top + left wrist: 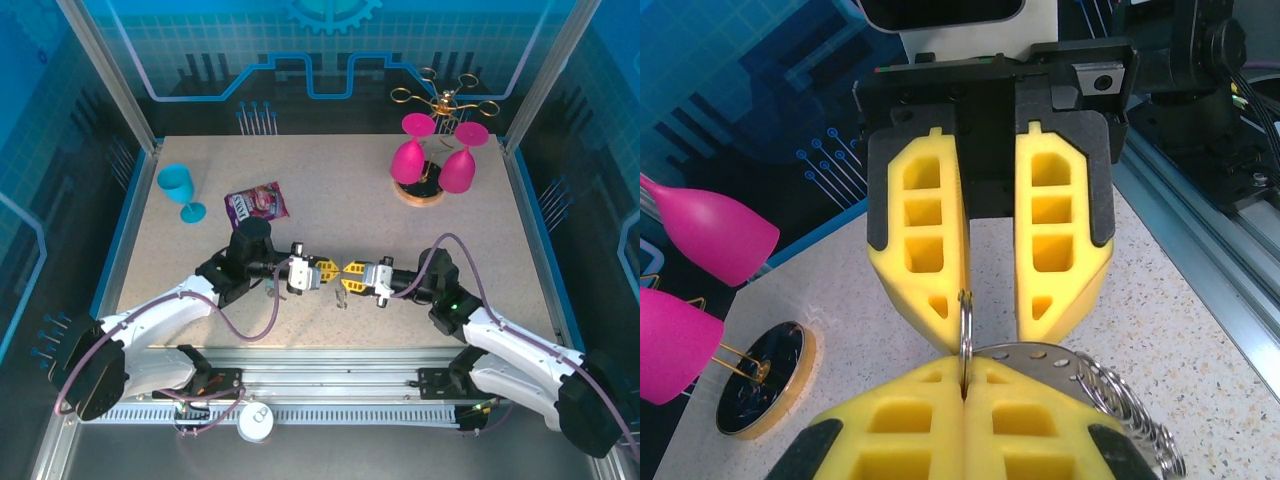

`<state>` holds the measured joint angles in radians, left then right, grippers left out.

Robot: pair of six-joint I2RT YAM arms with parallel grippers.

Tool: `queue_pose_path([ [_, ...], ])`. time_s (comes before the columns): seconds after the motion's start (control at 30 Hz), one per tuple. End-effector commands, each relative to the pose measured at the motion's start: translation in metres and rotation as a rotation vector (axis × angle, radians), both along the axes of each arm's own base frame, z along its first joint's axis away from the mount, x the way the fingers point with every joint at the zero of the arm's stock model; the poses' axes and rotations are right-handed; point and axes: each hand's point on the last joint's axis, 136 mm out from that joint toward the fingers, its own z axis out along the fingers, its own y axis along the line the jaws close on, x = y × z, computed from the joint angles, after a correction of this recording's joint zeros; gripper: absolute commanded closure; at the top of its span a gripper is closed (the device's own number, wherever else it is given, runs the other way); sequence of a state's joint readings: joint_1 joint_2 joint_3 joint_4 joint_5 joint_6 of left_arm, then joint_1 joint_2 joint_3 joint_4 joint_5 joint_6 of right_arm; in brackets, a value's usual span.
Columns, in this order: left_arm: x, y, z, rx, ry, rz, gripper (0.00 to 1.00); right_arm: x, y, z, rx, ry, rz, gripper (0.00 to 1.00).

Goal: Put the keys on the keyring

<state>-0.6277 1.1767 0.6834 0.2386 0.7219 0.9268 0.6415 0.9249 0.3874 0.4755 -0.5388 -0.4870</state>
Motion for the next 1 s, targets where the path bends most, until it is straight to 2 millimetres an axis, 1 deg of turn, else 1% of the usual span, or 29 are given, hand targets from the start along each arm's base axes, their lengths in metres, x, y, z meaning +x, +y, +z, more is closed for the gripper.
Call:
queue_pose_path([
  [0.0,-0.008,-0.001,0.006,-0.021,-0.032,-0.044,1.0,-0.002,0.007,0.027,0.061,-0.062,0.028,0.78],
  [0.23,-0.008,-0.002,0.003,-0.017,-0.017,-0.047,1.0,-0.003,0.01,0.032,0.082,-0.066,0.04,0.8],
  [0.37,-0.009,-0.002,0.002,-0.017,-0.005,-0.05,1.0,-0.003,0.011,0.03,0.08,-0.059,0.049,0.87],
  [0.5,-0.008,-0.002,-0.001,-0.006,0.007,-0.044,1.0,-0.004,0.012,0.031,0.084,-0.058,0.053,0.99],
  [0.6,-0.005,-0.001,-0.003,0.004,0.017,-0.024,1.0,-0.003,0.011,0.03,0.071,-0.054,0.042,1.0],
  [0.67,-0.002,0.0,-0.003,0.006,0.027,0.006,0.85,-0.001,0.009,0.026,0.039,-0.04,0.026,1.0],
  [0.7,0.0,0.001,-0.002,0.006,0.033,0.02,0.79,0.0,0.008,0.022,0.009,-0.031,0.016,1.0],
  [0.73,0.002,0.001,-0.001,0.006,0.041,0.032,0.76,0.002,0.007,0.018,-0.028,-0.016,0.004,1.0],
  [0.87,0.004,0.004,-0.003,0.043,0.069,0.06,0.76,0.003,0.0,-0.003,-0.193,0.038,-0.028,1.0],
  [0.97,0.004,0.006,-0.005,0.07,0.081,0.066,0.79,0.003,-0.002,-0.008,-0.278,0.06,-0.033,1.0],
])
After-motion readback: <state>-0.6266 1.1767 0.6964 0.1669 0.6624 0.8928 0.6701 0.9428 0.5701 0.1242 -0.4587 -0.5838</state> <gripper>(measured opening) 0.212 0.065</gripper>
